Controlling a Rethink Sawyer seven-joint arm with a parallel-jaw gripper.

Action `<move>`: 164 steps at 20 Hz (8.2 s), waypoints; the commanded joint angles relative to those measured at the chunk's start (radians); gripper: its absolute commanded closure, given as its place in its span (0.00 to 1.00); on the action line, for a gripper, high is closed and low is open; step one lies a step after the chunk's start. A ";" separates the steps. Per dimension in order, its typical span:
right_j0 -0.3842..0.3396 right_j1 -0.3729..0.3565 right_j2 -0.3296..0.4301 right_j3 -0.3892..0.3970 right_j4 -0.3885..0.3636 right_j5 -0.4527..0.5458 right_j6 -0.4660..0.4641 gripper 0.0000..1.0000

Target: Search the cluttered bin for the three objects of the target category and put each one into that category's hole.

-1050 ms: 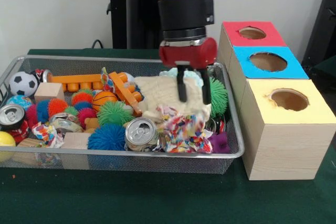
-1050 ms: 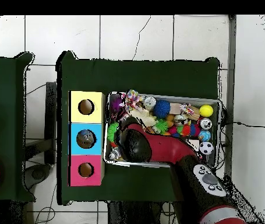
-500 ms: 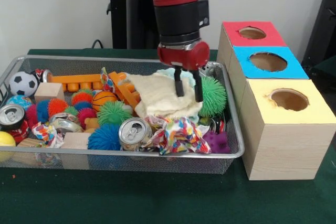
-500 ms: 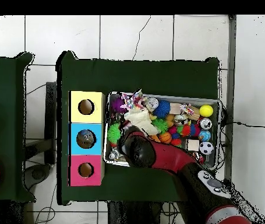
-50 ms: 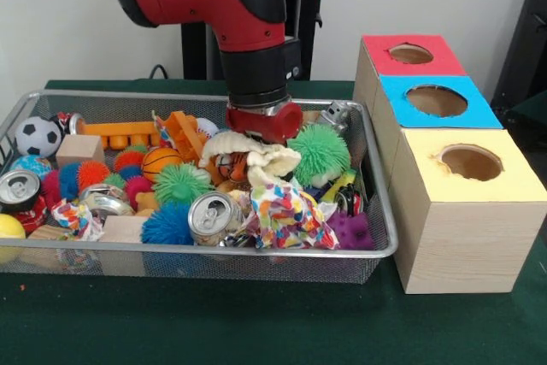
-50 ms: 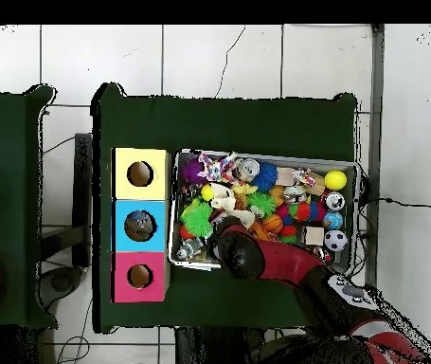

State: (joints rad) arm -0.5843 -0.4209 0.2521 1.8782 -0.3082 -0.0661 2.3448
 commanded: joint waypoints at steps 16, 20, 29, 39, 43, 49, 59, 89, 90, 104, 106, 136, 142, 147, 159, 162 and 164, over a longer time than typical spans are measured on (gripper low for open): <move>0.447 0.376 -0.827 -0.293 0.409 -0.673 -0.186 0.00; 0.460 0.405 -0.858 -0.296 0.449 -0.707 -0.179 0.00; 0.479 0.428 -0.924 -0.327 0.437 -0.708 -0.129 0.00; 0.476 0.382 -0.890 -0.335 0.315 -0.526 -0.040 0.00; 0.349 0.243 -0.673 -0.323 0.047 -0.254 0.004 0.00; -0.047 0.003 -0.051 0.028 -0.027 0.276 0.021 0.00; -0.172 0.022 0.152 0.141 0.091 0.372 -0.031 0.00; 0.498 0.305 -0.806 -0.244 0.220 -0.771 -0.212 0.00; 0.486 0.317 -0.808 -0.263 0.213 -0.777 -0.203 0.00; 0.448 0.398 -0.909 -0.397 0.252 -0.806 -0.140 0.00; 0.438 0.397 -0.900 -0.421 0.218 -0.772 -0.110 0.00; -0.346 0.195 0.359 -0.018 -0.248 0.222 -0.012 0.00; -0.277 0.154 0.314 -0.008 -0.217 0.173 0.041 0.00; -0.241 0.143 0.291 -0.007 -0.185 0.160 0.062 0.00; 0.163 0.081 -0.314 -0.270 -0.233 0.047 0.073 0.00; 0.227 0.113 -0.440 -0.310 -0.204 -0.010 0.068 0.00; 0.157 0.076 -0.362 -0.270 -0.216 0.050 0.022 0.00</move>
State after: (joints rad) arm -0.4493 -0.3932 0.1142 1.7099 -0.5066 -0.0961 2.3433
